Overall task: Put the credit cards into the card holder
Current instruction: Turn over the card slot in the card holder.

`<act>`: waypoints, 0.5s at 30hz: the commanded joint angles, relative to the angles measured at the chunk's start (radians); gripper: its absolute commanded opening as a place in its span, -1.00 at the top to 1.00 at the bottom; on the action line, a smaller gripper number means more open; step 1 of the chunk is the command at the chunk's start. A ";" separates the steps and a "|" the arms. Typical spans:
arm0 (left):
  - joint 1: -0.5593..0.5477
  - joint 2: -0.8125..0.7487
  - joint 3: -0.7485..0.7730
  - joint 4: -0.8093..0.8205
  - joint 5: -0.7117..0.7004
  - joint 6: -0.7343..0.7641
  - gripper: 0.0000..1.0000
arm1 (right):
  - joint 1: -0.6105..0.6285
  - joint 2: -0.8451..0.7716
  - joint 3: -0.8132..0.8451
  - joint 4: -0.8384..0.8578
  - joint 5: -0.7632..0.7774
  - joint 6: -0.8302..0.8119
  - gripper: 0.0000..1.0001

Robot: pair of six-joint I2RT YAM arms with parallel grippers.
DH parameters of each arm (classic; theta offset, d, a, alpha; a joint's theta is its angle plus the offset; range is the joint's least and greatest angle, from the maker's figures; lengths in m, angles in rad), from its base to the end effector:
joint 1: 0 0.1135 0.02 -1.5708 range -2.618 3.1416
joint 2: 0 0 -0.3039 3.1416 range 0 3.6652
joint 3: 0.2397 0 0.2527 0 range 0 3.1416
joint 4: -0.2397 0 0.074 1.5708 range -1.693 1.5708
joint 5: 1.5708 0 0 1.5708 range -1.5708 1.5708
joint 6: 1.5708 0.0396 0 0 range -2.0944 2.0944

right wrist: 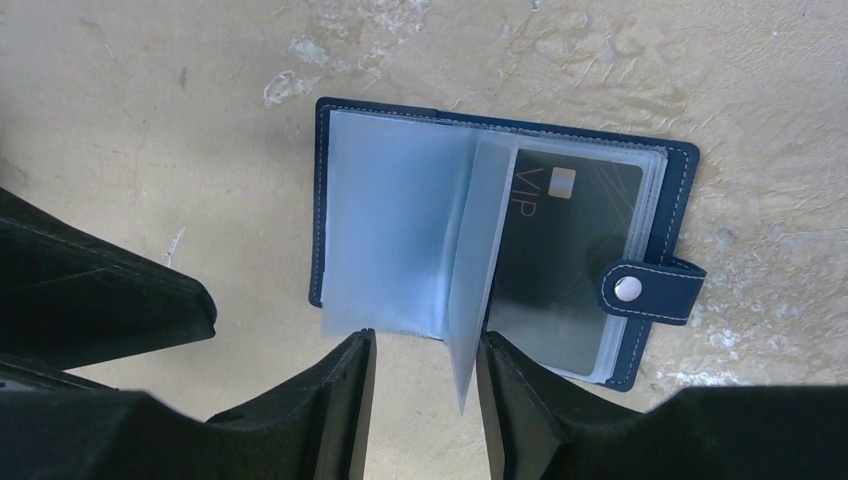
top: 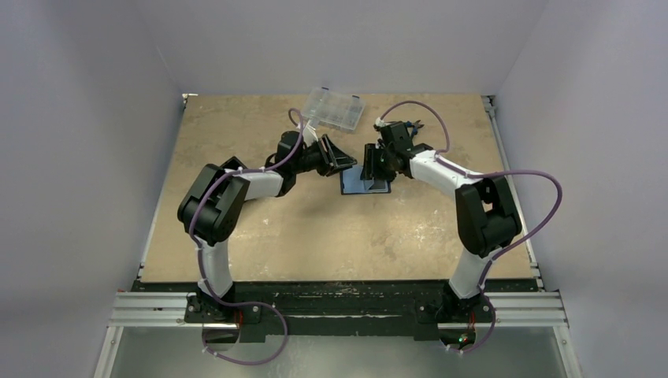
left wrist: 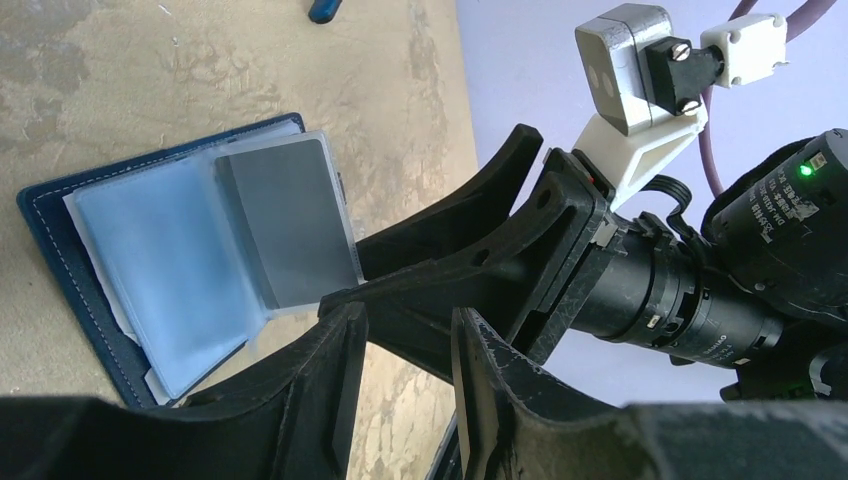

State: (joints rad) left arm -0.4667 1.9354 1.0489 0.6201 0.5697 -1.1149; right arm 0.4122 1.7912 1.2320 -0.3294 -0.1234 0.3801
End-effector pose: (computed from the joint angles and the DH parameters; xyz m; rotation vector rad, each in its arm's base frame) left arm 0.3776 -0.2142 0.2169 -0.2210 2.1155 -1.5544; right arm 0.3625 0.1638 0.2427 -0.0955 2.5136 0.4878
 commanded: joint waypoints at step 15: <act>0.029 -0.102 0.015 -0.042 0.055 0.075 0.17 | 0.001 -0.094 -0.015 -0.074 0.194 -0.063 -0.52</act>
State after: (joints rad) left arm -0.4633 1.9293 1.0489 0.6018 0.5812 -1.1049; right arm 0.4126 1.7878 1.2293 -0.3481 -0.0628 0.3687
